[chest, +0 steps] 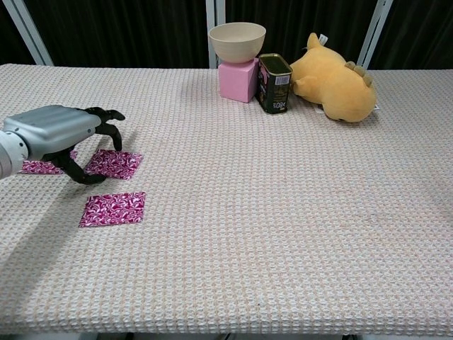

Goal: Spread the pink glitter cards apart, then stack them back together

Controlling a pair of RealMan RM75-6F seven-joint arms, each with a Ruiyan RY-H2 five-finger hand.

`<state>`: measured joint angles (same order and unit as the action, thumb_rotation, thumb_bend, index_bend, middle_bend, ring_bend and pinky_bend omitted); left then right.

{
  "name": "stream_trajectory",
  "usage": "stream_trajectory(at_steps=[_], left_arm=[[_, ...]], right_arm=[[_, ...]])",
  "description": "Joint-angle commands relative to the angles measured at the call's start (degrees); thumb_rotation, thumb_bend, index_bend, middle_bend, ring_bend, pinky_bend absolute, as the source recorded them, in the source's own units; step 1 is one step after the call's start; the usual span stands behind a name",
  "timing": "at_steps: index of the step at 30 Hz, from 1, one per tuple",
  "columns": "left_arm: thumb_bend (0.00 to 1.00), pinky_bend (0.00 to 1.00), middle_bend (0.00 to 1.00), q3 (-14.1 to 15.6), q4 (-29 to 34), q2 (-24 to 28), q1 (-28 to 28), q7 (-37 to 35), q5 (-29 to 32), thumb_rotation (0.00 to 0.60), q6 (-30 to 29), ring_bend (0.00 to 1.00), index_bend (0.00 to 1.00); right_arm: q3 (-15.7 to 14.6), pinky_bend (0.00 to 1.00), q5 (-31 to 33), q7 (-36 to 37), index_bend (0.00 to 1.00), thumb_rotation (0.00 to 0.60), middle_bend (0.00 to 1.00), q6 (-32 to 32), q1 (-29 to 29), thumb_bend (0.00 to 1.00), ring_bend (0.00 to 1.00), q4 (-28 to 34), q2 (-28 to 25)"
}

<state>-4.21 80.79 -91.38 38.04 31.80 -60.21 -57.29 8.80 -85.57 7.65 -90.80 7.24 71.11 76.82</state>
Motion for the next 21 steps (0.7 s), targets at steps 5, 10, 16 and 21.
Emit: stream_trajectory(at_steps=[5, 10, 16, 21], left_arm=[[0.27, 0.12, 0.0, -0.5, 2.3, 1.1, -0.3, -0.9, -0.1, 0.549, -0.5, 0.0, 0.36], [0.26, 0.12, 0.0, -0.9, 6.9, 3.4, -0.8, -1.1, 1.3, 0.562, -0.8, 0.0, 0.35], [0.27, 0.12, 0.0, -0.1, 11.7, 4.5, -3.0, 0.3, 2.7, 0.561, -4.7, 0.0, 0.35], [0.26, 0.12, 0.0, 1.2, 16.2, 5.2, -5.0, 2.4, 3.0, 0.561, -8.5, 0.0, 0.35]], right_arm=[[0.0, 0.0, 0.1, -0.1, 0.0, 0.6, 0.0, 0.1, 0.1, 0.45, 0.0, -0.1, 0.1], [0.2, 0.0, 0.3, 0.2, 0.0, 0.6, 0.0, 0.4, 0.3, 0.45, 0.0, -0.2, 0.1], [0.4, 0.0, 0.3, 0.4, 0.0, 0.6, 0.0, 0.8, 0.6, 0.45, 0.0, -0.2, -0.1], [0.7, 0.0, 0.3, 1.1, 0.0, 0.6, 0.0, 1.4, 1.2, 0.45, 0.0, -0.4, -0.3]])
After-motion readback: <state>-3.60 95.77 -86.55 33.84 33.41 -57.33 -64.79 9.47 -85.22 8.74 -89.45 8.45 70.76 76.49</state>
